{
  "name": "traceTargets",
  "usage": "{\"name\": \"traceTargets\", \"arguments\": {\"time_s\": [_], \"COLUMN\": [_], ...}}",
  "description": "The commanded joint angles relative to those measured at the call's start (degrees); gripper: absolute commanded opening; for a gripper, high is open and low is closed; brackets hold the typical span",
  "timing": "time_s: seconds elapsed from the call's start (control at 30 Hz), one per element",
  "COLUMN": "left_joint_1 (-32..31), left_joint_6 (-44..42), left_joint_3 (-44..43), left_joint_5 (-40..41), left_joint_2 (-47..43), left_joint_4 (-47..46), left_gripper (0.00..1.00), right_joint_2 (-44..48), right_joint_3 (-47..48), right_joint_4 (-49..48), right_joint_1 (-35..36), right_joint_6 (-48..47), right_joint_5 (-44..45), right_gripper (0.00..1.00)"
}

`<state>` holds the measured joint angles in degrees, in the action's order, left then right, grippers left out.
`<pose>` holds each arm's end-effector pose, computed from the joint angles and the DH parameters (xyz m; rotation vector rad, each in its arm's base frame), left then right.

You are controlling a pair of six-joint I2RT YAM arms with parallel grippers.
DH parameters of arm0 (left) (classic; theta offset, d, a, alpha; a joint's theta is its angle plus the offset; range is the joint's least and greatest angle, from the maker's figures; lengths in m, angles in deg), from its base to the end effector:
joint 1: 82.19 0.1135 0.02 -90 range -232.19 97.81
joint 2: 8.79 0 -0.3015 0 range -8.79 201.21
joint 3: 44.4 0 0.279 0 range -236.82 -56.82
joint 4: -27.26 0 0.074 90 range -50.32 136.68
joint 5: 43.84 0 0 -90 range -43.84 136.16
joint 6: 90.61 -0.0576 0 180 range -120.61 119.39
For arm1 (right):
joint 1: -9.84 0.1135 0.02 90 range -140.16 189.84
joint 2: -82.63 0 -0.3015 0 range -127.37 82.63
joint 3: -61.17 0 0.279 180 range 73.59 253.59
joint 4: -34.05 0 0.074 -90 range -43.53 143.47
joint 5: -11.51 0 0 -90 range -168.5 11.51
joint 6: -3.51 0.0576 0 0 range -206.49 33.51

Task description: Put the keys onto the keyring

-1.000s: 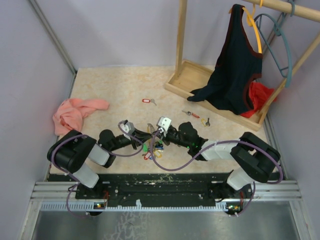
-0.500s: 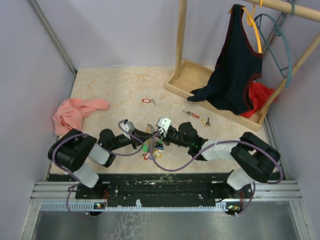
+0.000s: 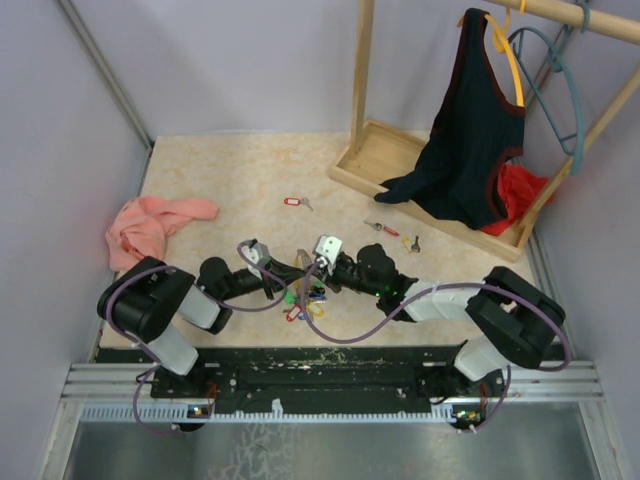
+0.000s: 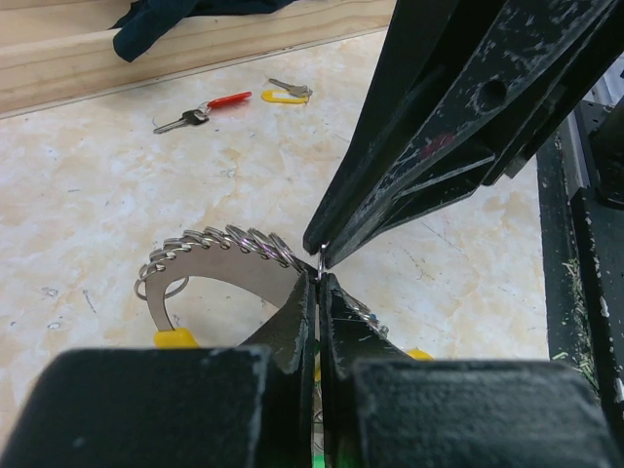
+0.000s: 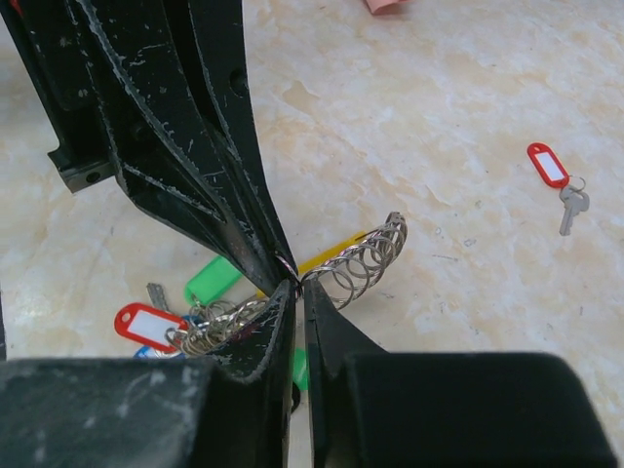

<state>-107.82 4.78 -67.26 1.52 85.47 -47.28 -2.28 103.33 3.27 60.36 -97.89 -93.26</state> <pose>0.2045 -0.1430 0.1560 0.8968 1.3515 -1.0090 0.1953 0.2602 0.1975 -1.1003 1.4625 0.7160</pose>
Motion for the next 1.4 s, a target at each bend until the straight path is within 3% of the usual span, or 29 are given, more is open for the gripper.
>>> {"name": "traceTargets", "arguments": {"time_s": [0.0,0.23,0.5,0.67,0.97,1.37], "left_joint_1": [0.23,0.29,0.51,0.54,0.61,0.58], "left_joint_6": [-1.31,-2.52,-3.1,-3.03,-2.63,-1.87], "left_joint_3": [0.25,1.87,2.56,2.54,2.58,2.18], "left_joint_5": [-0.27,2.37,2.75,1.93,2.04,1.14], "left_joint_2": [0.12,-0.4,-0.31,-0.86,-1.03,-0.4], "left_joint_4": [-15.61,-15.61,-15.61,-15.66,-15.61,-15.61], "left_gripper": [0.0,0.0,0.0,0.0,0.0,0.0], "right_joint_2": [5.59,10.55,15.14,14.94,12.43,5.32], "right_joint_3": [2.66,7.69,10.65,12.87,12.76,15.58], "right_joint_4": [2.68,25.13,46.63,60.2,62.78,60.97], "right_joint_1": [0.51,0.53,-0.41,-4.46,-11.59,-13.84], "right_joint_6": [1.29,9.96,21.5,27.74,33.72,27.81], "right_joint_5": [0.22,8.91,17.98,19.1,16.99,13.4], "right_gripper": [0.14,0.38,0.41,0.41,0.35,0.38]}}
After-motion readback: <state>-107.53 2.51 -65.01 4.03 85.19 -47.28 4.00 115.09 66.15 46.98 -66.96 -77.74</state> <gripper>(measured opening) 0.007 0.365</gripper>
